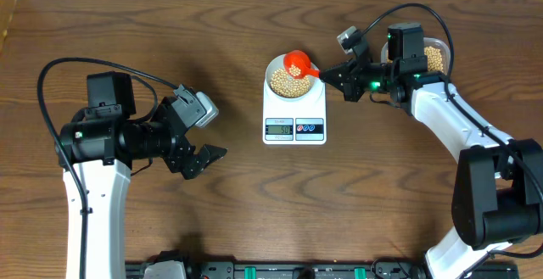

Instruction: Scoop item into bowl and weigh 50g on scale

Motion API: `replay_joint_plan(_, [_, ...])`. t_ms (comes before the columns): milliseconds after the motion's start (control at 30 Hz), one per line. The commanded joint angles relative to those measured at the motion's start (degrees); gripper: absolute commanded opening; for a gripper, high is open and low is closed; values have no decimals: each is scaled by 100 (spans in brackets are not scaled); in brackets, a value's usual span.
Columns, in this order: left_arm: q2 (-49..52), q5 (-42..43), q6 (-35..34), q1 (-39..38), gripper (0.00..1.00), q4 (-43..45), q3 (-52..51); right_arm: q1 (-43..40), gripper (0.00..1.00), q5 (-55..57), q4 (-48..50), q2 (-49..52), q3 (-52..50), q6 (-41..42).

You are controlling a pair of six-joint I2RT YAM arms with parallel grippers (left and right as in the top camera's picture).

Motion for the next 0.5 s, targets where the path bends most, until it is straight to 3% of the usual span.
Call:
replay_joint_plan(0, [-37, 92, 74, -11, 93, -17, 153, -2, 1, -389, 52, 42, 114, -166])
replay_joint_plan(467, [-37, 92, 74, -11, 93, -17, 155, 42, 1, -223, 37, -4, 114, -511])
